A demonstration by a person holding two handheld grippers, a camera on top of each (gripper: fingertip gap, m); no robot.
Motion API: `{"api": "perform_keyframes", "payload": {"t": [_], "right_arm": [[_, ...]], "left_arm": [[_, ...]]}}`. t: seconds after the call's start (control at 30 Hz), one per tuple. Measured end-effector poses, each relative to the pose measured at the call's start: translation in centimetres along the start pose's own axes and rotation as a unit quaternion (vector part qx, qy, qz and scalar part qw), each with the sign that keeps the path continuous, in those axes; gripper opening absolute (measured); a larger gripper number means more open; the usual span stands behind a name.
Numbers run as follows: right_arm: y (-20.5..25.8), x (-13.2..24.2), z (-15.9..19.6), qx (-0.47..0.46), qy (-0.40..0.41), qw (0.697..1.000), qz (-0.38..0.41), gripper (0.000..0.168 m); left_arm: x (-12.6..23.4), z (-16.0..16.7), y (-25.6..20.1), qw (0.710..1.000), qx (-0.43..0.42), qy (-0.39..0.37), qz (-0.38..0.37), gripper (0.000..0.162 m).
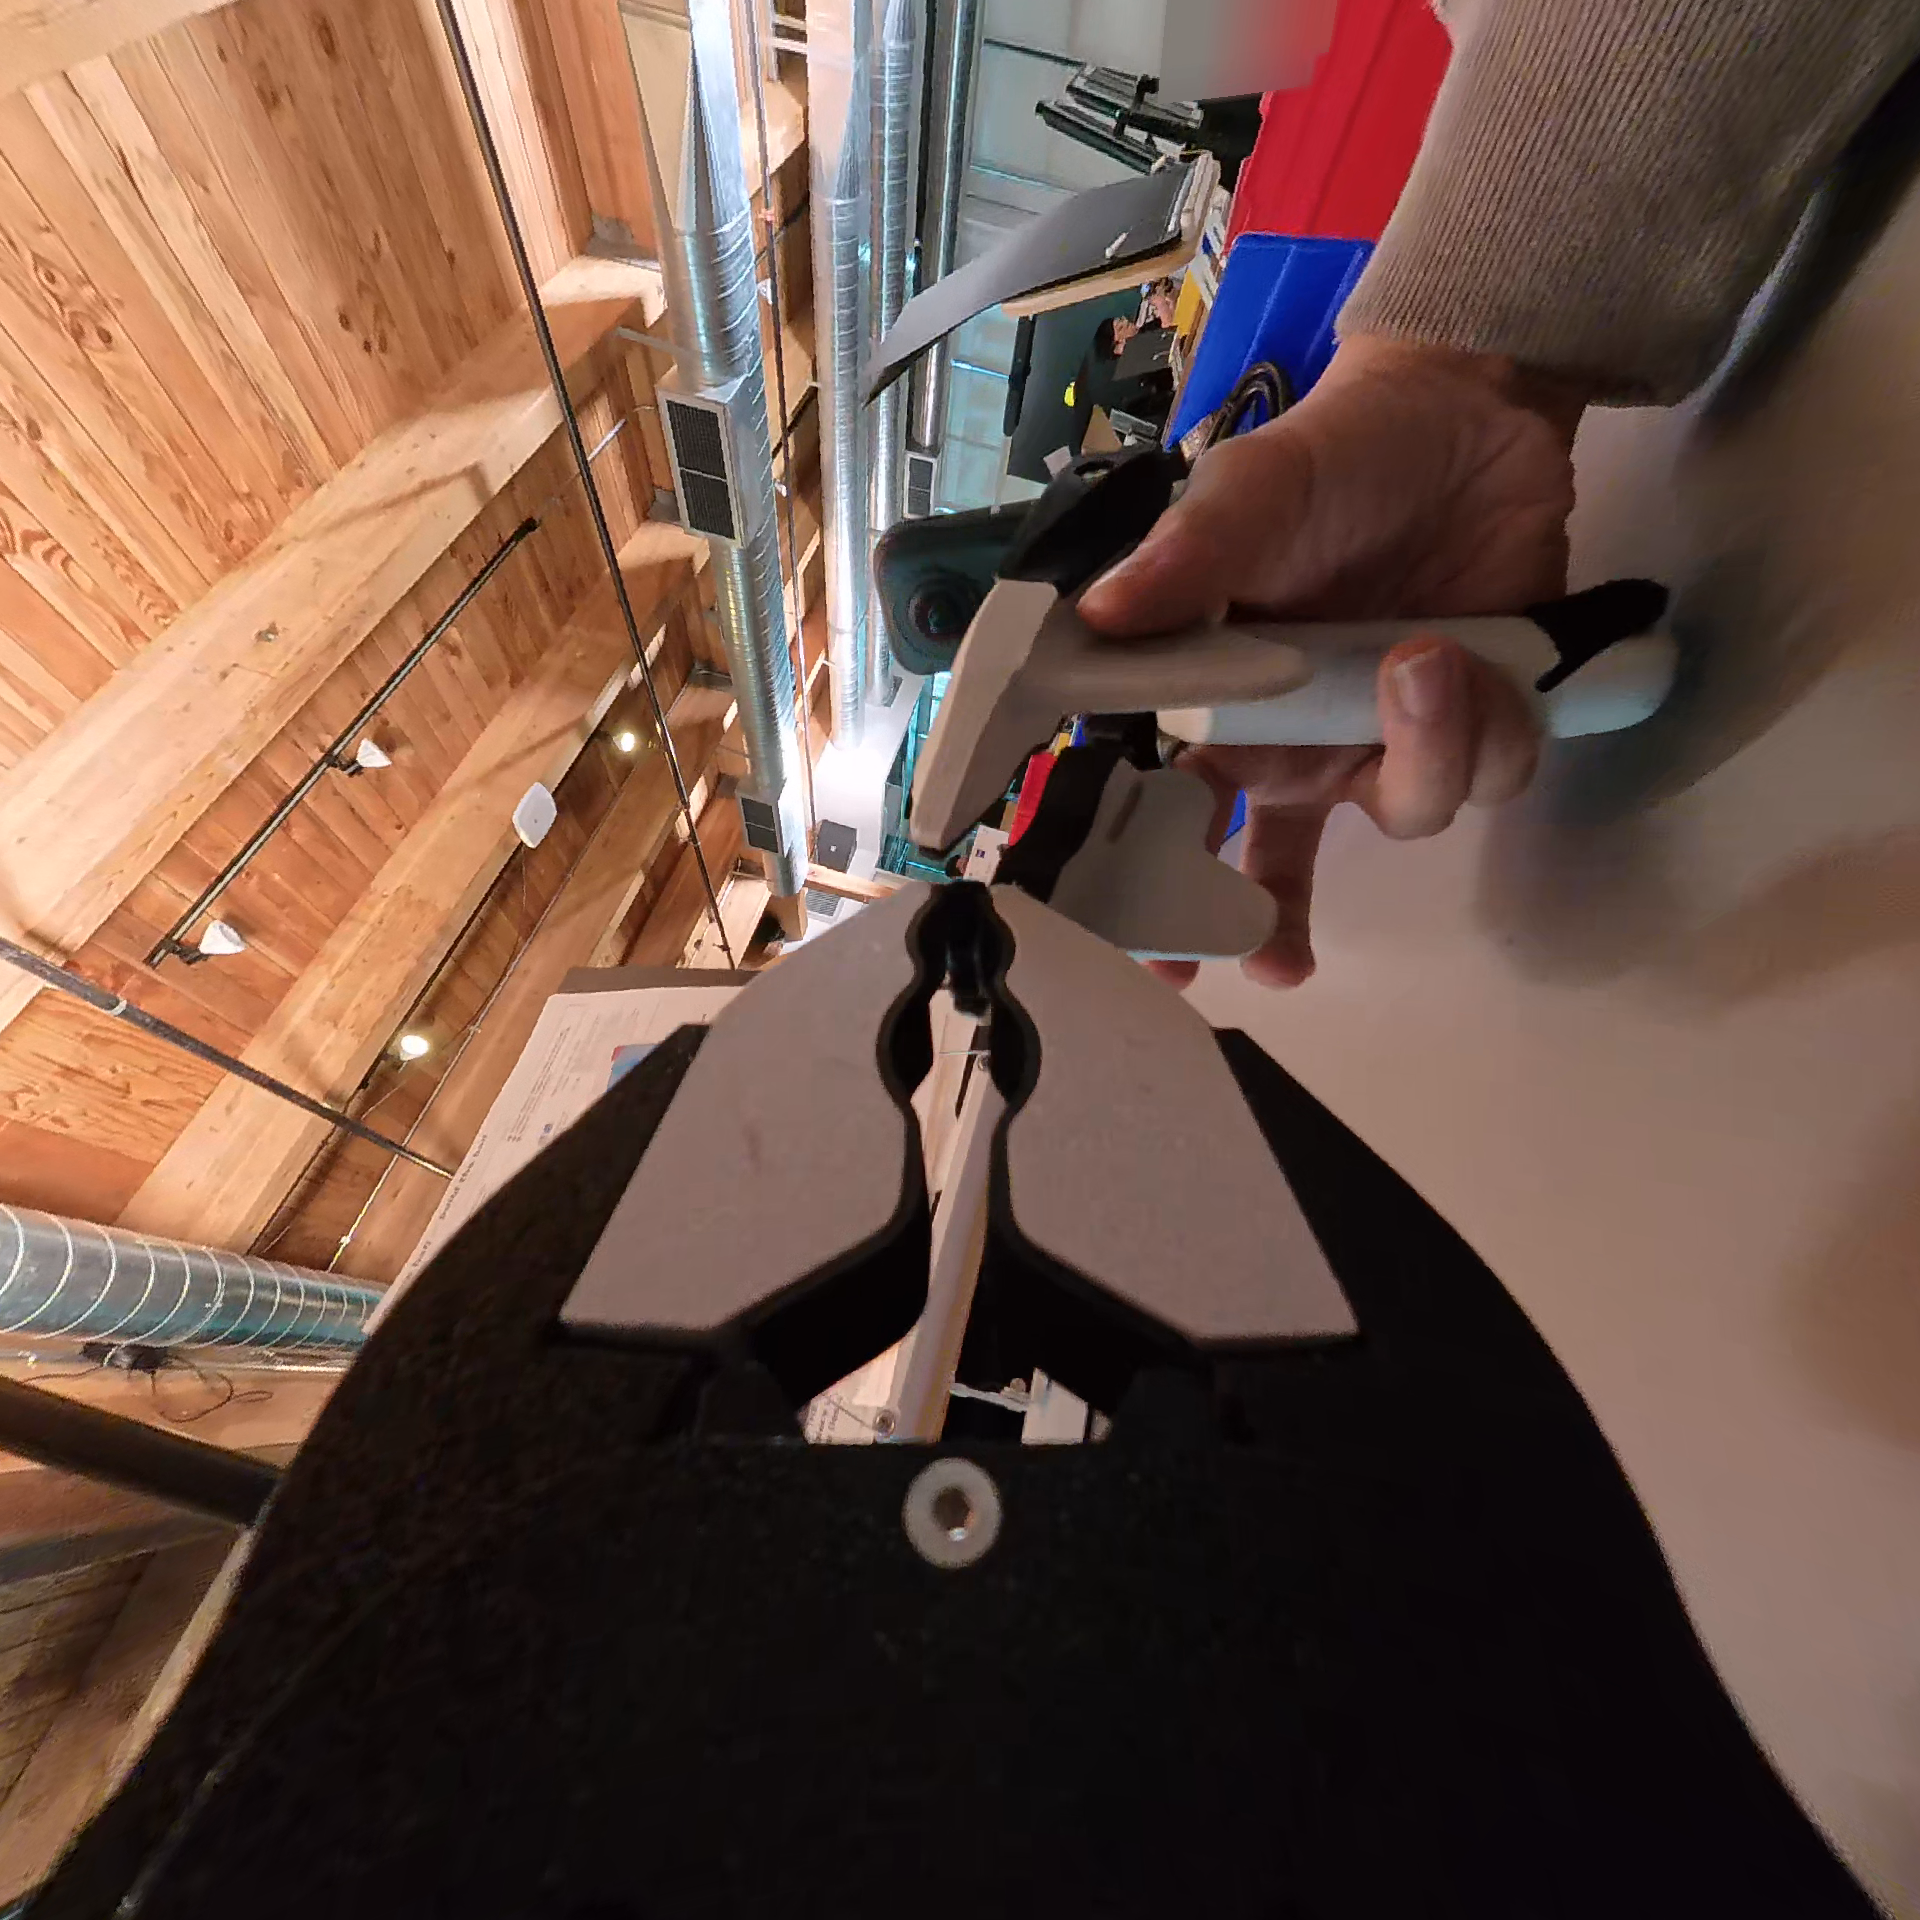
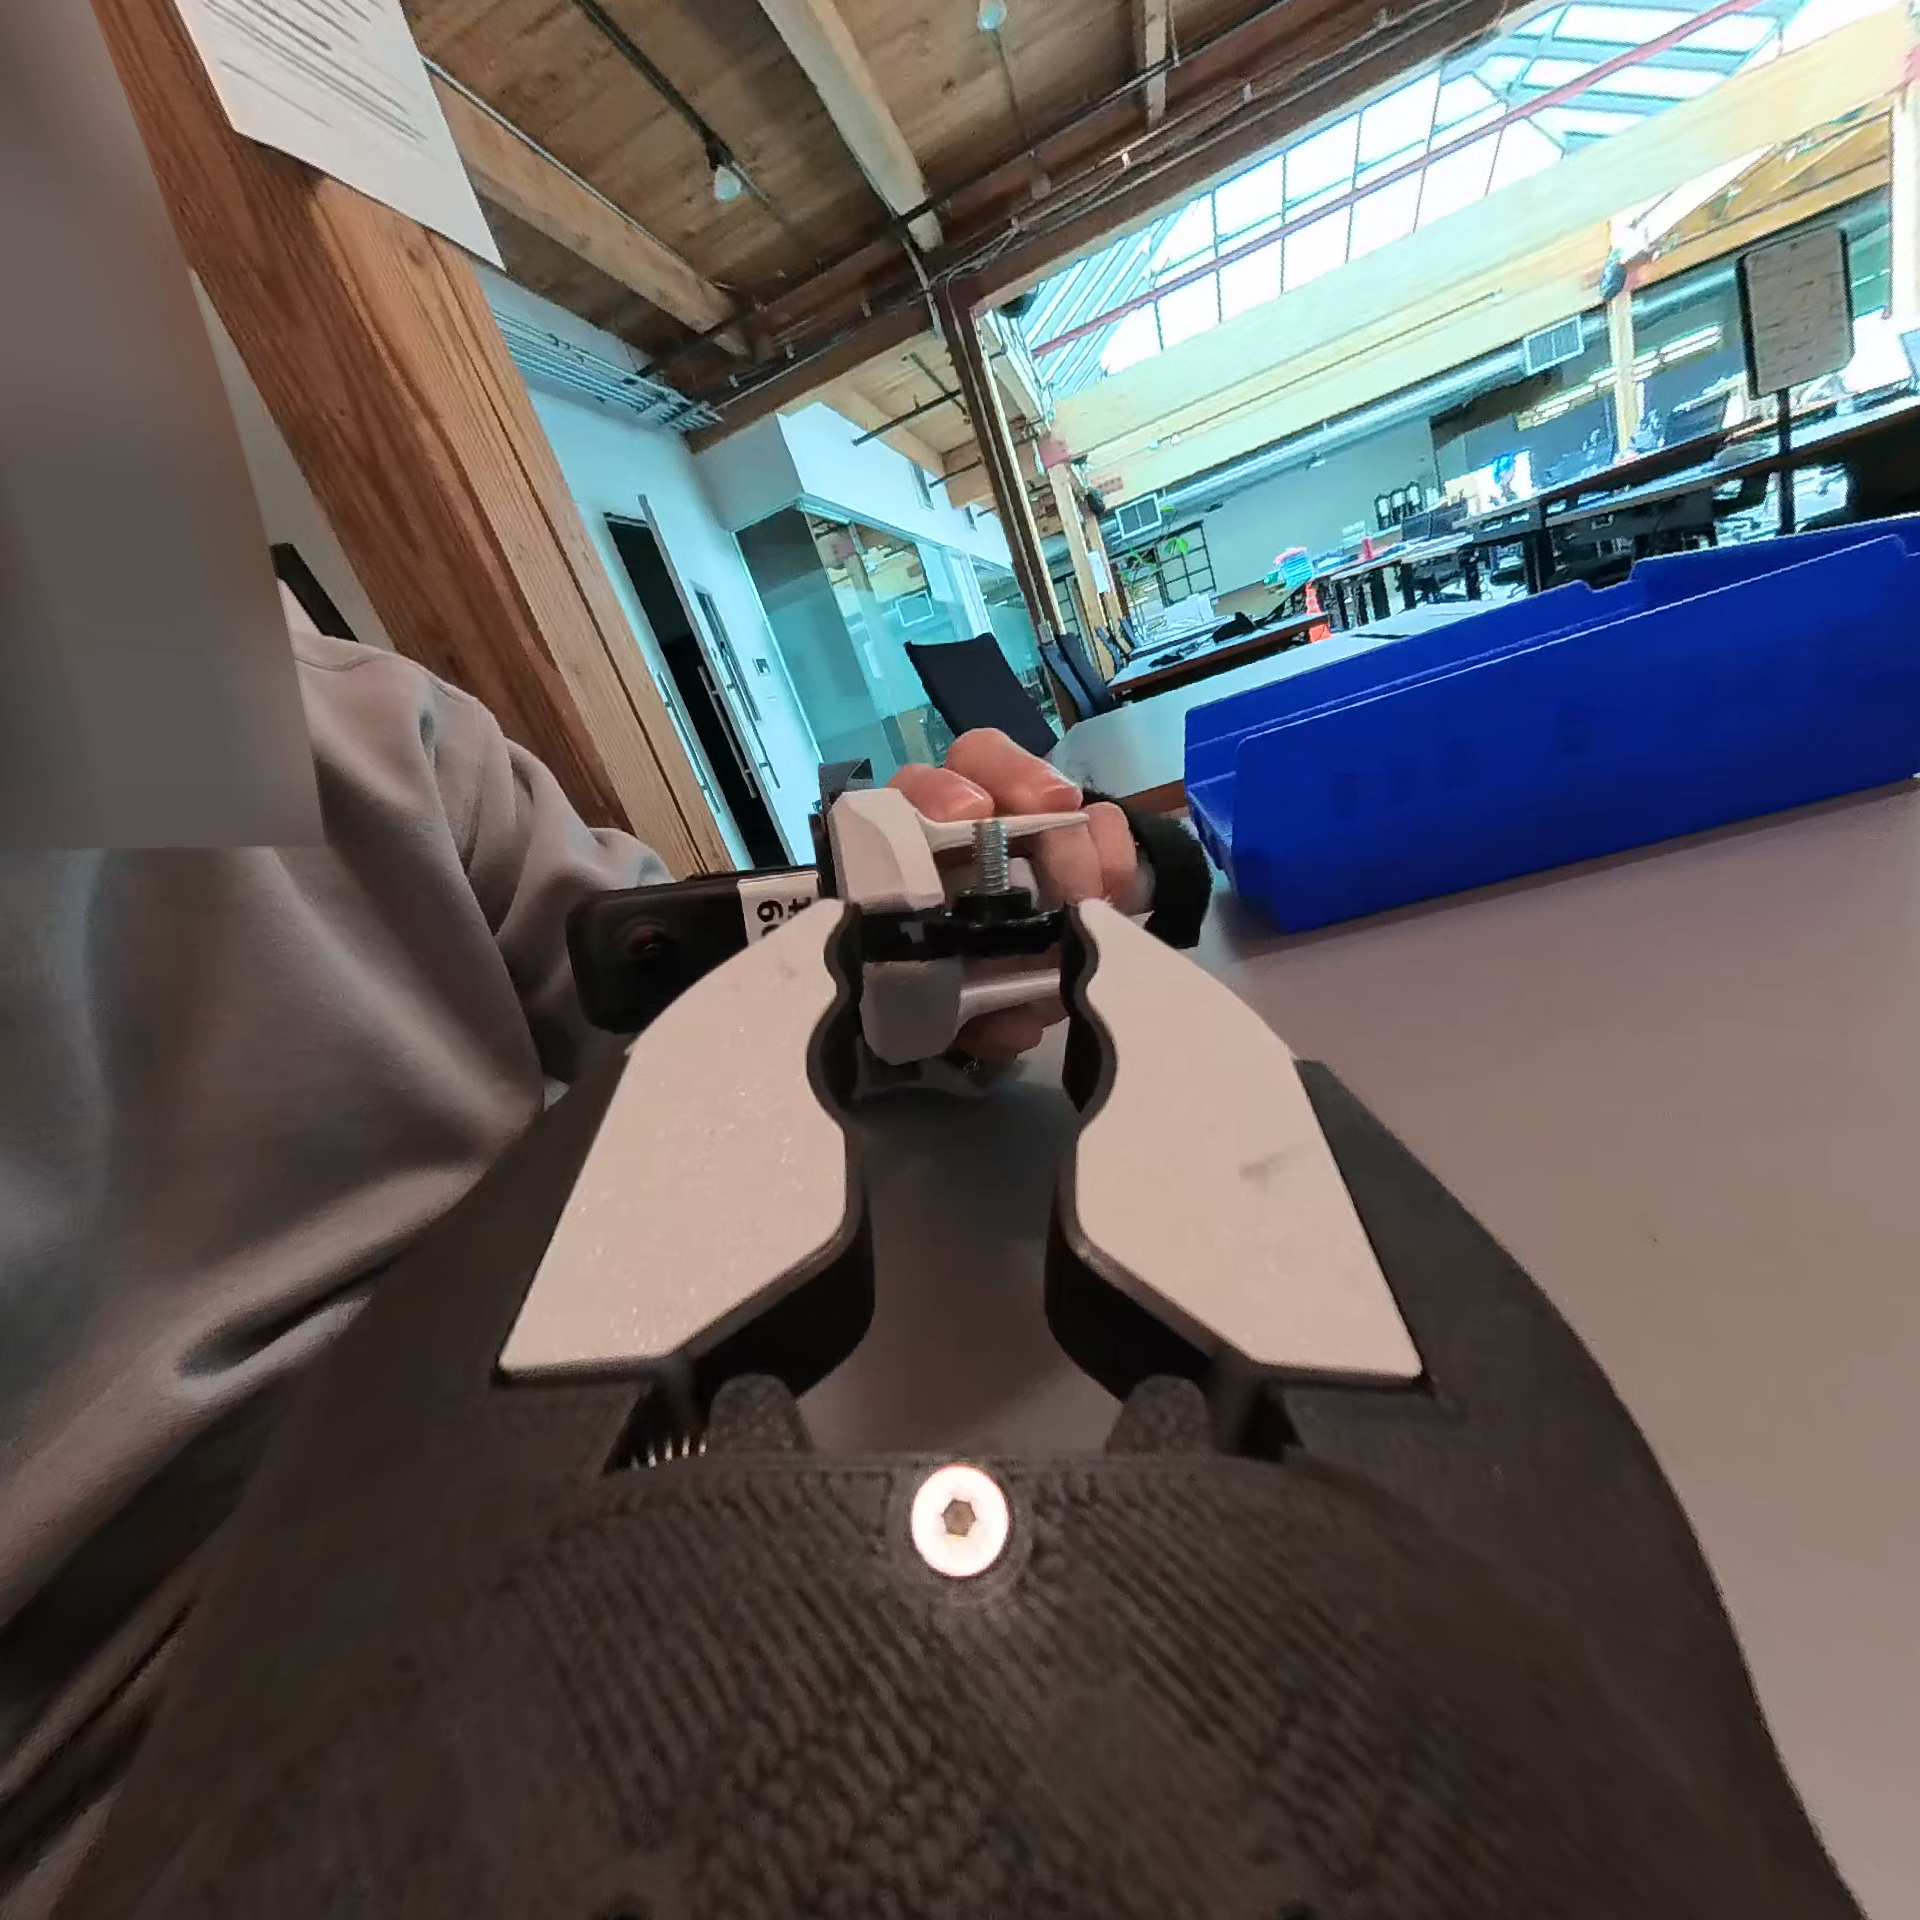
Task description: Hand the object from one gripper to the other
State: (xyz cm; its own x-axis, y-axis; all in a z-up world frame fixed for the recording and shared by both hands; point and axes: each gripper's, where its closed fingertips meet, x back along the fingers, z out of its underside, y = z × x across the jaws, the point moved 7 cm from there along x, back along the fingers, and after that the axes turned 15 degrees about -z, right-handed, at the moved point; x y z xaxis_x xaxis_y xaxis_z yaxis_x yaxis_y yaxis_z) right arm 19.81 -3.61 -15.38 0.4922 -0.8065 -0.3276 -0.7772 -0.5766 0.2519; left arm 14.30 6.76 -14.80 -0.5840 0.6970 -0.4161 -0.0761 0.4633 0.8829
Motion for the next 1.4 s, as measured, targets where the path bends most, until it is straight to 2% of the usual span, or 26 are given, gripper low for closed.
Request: {"api": "perform_keyframes", "payload": {"t": [0.27, 0.33, 0.47, 0.57, 0.63, 0.7, 0.83, 0.9, 0.97, 1.0, 1.1, 1.4], "right_arm": [[-0.3, 0.1, -0.3, 0.025, 0.026, 0.999, 0.022, 0.030], [-0.5, 0.5, -0.5, 0.054, 0.034, 0.997, 0.054, 0.024], [-1.0, 1.0, -0.7, 0.079, 0.044, 0.991, 0.104, 0.024], [-1.6, 1.4, -0.8, 0.137, 0.070, 0.973, 0.172, 0.024], [-1.7, 1.6, -0.8, 0.202, 0.114, 0.946, 0.227, 0.024], [-1.6, 1.3, -0.9, 0.261, 0.155, 0.917, 0.261, 0.024], [-1.2, 0.0, -1.0, 0.377, 0.225, 0.832, 0.339, 0.025], [-1.1, -0.6, -0.6, 0.436, 0.271, 0.779, 0.360, 0.025], [-1.2, -1.2, 0.1, 0.466, 0.319, 0.745, 0.355, 0.025], [-1.2, -1.4, 0.4, 0.470, 0.325, 0.743, 0.349, 0.024], [-1.1, -1.9, 0.7, 0.449, 0.310, 0.768, 0.336, 0.025], [-0.7, -2.2, 0.7, 0.383, 0.253, 0.841, 0.286, 0.024]], "left_arm": [[0.1, 0.3, -0.1, 1.000, 0.001, 0.004, -0.003, 0.005], [0.0, 0.8, 0.0, 1.000, 0.014, 0.016, -0.007, 0.006], [0.0, 1.3, 0.0, 0.999, 0.031, 0.032, -0.010, 0.005], [0.0, 1.4, 0.0, 0.998, 0.047, 0.037, -0.020, 0.014], [0.0, 1.8, 0.3, 0.992, 0.111, 0.053, -0.025, 0.018], [0.0, 2.6, 0.8, 0.973, 0.215, 0.083, -0.024, 0.019], [0.1, 4.2, 1.7, 0.907, 0.405, 0.113, -0.003, 0.018], [0.1, 4.6, 2.0, 0.879, 0.461, 0.118, -0.004, 0.014], [0.1, 4.9, 2.1, 0.852, 0.509, 0.120, 0.002, 0.013], [0.1, 4.9, 2.1, 0.839, 0.531, 0.119, 0.005, 0.013], [0.1, 5.2, 1.8, 0.810, 0.573, 0.122, 0.016, 0.014], [0.2, 4.9, 0.8, 0.810, 0.568, 0.117, 0.083, 0.012]]}}
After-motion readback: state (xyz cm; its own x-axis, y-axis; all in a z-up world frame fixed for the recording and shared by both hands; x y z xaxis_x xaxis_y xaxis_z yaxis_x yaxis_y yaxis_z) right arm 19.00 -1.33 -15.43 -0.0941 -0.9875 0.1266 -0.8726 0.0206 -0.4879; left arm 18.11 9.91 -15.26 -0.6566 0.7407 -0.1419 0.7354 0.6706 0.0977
